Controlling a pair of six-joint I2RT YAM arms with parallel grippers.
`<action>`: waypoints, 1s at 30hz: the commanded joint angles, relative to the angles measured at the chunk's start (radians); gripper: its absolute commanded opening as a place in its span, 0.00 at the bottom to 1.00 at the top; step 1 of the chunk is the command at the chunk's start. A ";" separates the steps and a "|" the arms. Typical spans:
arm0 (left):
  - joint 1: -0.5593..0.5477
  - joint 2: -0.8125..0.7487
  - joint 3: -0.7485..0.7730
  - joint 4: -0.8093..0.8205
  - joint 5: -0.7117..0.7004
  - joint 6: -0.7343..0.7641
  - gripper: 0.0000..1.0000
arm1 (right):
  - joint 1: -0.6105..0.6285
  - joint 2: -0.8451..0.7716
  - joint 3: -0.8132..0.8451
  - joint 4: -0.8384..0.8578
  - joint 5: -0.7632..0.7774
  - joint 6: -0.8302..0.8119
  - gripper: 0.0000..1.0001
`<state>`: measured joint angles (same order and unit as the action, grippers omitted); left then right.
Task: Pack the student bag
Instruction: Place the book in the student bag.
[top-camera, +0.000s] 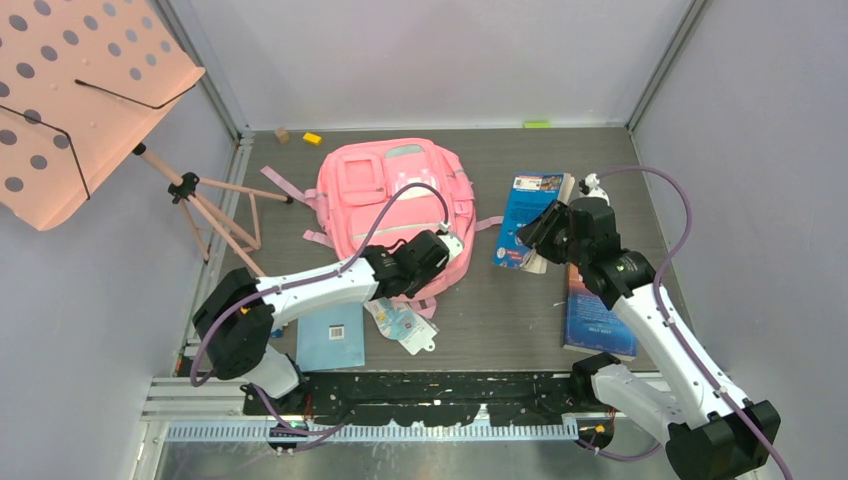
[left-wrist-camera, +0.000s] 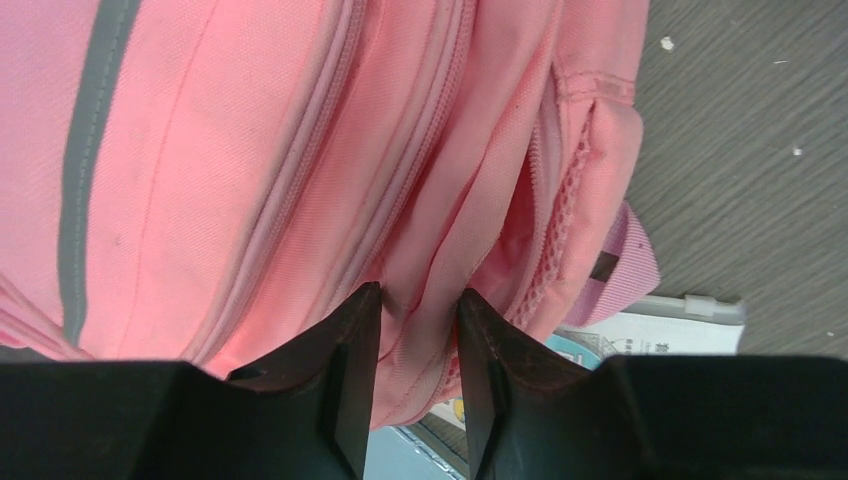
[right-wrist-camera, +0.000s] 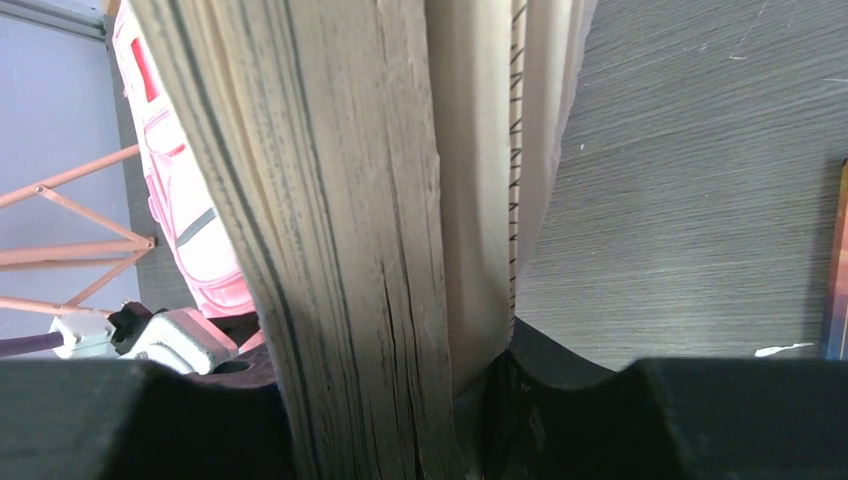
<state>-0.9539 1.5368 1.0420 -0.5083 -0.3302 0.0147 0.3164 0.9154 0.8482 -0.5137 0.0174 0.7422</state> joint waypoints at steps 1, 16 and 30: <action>-0.002 0.007 0.017 0.021 -0.145 -0.043 0.33 | -0.007 -0.041 0.015 0.088 -0.041 0.021 0.00; -0.001 -0.126 0.185 0.091 -0.274 0.042 0.00 | -0.007 -0.052 -0.042 0.034 -0.149 0.143 0.00; 0.036 -0.198 0.248 0.217 -0.246 0.096 0.00 | 0.120 0.026 -0.136 0.222 -0.371 0.379 0.00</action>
<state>-0.9287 1.3994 1.2503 -0.4294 -0.6029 0.1158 0.3592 0.9062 0.6907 -0.4957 -0.3027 1.0183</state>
